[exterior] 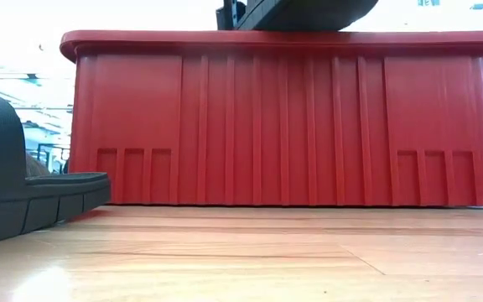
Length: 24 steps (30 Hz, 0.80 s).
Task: Pick and place slides into bin
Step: Put the black slipper into the red bin
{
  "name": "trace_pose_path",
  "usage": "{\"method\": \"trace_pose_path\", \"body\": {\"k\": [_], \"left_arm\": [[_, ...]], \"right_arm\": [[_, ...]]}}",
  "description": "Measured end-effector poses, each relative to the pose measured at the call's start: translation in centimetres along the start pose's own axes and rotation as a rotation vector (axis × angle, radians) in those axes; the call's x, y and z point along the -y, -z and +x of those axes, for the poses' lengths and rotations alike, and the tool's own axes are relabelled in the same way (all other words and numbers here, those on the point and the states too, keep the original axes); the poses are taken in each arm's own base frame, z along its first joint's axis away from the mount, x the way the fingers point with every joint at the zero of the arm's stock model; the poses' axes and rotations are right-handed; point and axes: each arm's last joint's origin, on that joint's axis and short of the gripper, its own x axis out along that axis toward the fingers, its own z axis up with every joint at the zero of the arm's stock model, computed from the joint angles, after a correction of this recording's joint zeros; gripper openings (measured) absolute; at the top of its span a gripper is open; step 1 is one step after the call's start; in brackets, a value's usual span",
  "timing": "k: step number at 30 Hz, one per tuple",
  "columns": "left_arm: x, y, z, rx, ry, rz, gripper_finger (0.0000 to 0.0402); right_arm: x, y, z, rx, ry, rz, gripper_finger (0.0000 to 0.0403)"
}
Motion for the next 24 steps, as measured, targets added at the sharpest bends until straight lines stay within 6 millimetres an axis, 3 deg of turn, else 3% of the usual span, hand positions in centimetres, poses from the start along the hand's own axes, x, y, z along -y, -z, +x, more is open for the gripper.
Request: {"method": "trace_pose_path", "body": {"k": [9, 24], "left_arm": [[-0.8, -2.3, -1.2, 0.141, 0.09, -0.03, 0.0003], [-2.9, -3.6, -2.8, 0.206, 0.059, -0.12, 0.0002]], "right_arm": [[0.6, -1.6, -2.2, -0.161, 0.21, -0.055, 0.0197], [1.1, -1.2, -2.5, -0.219, 0.382, -0.091, 0.0201]]}}
